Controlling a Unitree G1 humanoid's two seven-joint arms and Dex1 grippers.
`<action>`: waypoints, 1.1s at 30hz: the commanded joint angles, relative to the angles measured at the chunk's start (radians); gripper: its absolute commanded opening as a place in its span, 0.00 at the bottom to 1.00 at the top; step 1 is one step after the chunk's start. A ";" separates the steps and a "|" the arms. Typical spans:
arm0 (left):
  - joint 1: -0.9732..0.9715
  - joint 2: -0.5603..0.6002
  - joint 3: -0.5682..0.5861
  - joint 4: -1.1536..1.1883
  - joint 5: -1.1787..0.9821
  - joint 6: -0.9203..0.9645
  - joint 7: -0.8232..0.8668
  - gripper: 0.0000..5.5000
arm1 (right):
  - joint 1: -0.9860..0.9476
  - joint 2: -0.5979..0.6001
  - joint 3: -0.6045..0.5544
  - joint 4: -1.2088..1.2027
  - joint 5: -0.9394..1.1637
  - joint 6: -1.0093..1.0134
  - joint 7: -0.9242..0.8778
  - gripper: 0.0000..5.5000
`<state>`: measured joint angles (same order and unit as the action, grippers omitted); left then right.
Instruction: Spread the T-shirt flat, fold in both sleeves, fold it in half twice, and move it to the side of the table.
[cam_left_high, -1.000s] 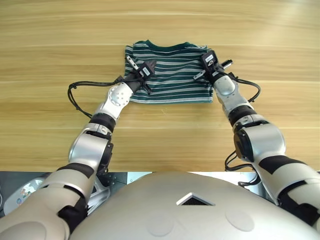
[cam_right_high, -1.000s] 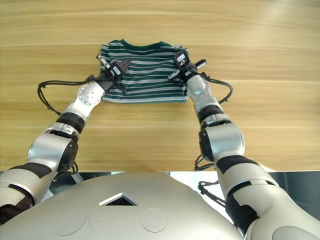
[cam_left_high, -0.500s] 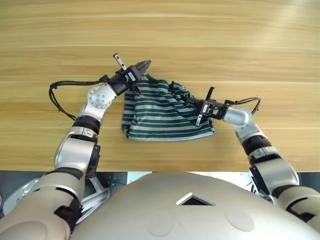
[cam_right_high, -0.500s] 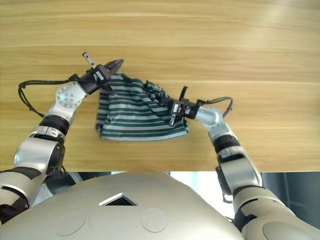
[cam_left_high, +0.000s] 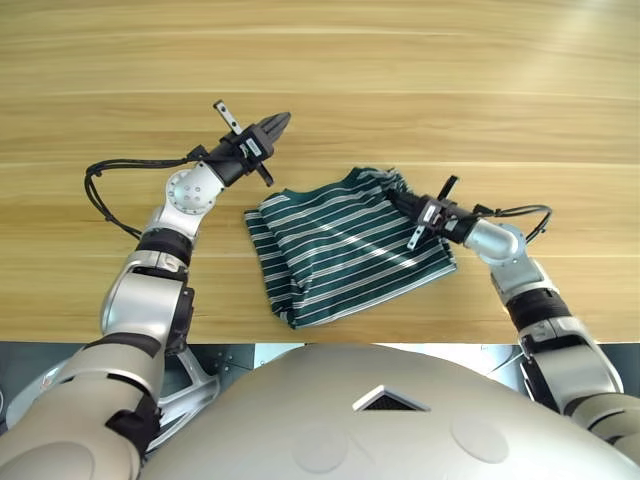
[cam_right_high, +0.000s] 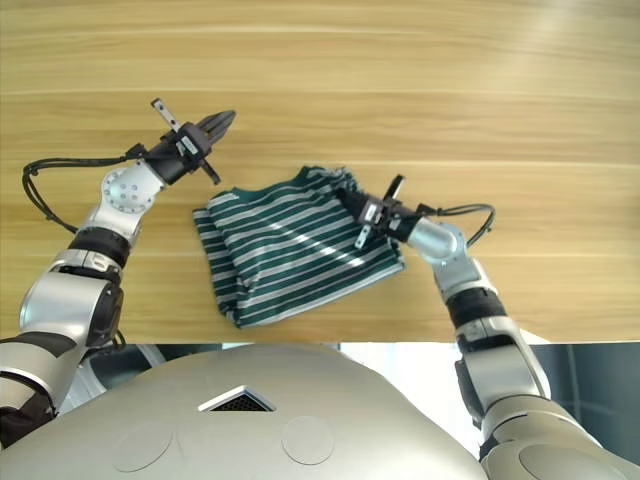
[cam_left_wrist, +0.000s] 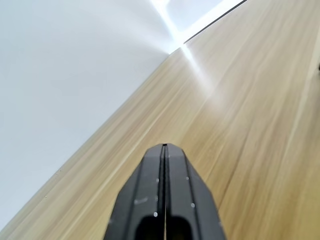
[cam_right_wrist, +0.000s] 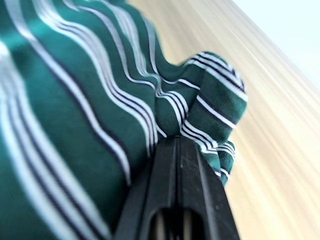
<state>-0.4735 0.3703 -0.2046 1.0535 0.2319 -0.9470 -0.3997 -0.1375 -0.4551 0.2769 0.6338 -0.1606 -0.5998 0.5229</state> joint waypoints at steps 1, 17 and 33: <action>-0.017 -0.001 0.012 -0.006 -0.007 -0.003 0.014 0.00 | -0.051 0.054 -0.023 0.201 -0.056 0.178 -0.143 0.00; -0.031 -0.021 0.022 -0.001 0.001 -0.001 0.054 0.00 | -0.190 0.345 -0.183 0.621 0.015 0.301 -0.526 0.00; -0.029 -0.011 0.037 -0.019 -0.014 -0.015 0.046 0.00 | 0.104 0.514 -0.323 -0.373 0.455 0.733 -0.403 0.00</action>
<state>-0.4789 0.3487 -0.1772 1.0440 0.2305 -0.9546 -0.3520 -0.1699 0.0436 -0.0563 0.4935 0.2203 -0.0532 0.1315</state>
